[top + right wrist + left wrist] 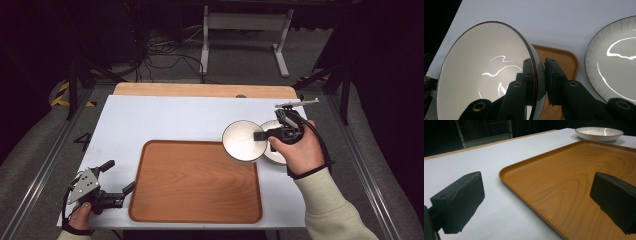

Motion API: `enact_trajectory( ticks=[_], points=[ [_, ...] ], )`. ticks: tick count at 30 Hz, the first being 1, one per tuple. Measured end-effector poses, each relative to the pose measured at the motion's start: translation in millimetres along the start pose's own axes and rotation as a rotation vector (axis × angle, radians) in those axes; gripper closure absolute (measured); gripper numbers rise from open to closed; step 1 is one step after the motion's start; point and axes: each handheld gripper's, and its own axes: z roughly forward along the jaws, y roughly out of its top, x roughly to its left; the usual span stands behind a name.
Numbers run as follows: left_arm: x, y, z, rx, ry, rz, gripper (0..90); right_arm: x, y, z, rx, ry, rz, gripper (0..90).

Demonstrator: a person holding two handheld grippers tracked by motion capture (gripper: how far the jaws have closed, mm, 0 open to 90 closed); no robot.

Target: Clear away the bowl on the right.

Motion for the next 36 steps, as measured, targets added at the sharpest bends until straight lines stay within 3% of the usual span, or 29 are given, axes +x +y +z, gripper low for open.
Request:
enact_trajectory(
  ticks=[13, 17, 36],
  points=[
    [0.2, 0.0, -0.1, 0.0, -0.003, 0.0, 0.2, 36.6, -3.7, 14.4, 0.043, 0.105, -0.051, 79.3],
    [0.2, 0.0, 0.0, -0.001, -0.001, -0.001, 0.2, 45.4, -4.8, 19.1, 0.054, 0.117, -0.068, 78.9],
    [-0.1, 0.0, 0.0, 0.0, 0.0, 0.0, 0.2, 69.6, -12.0, 42.6, 0.094, 0.229, -0.077, 78.3]
  ],
)
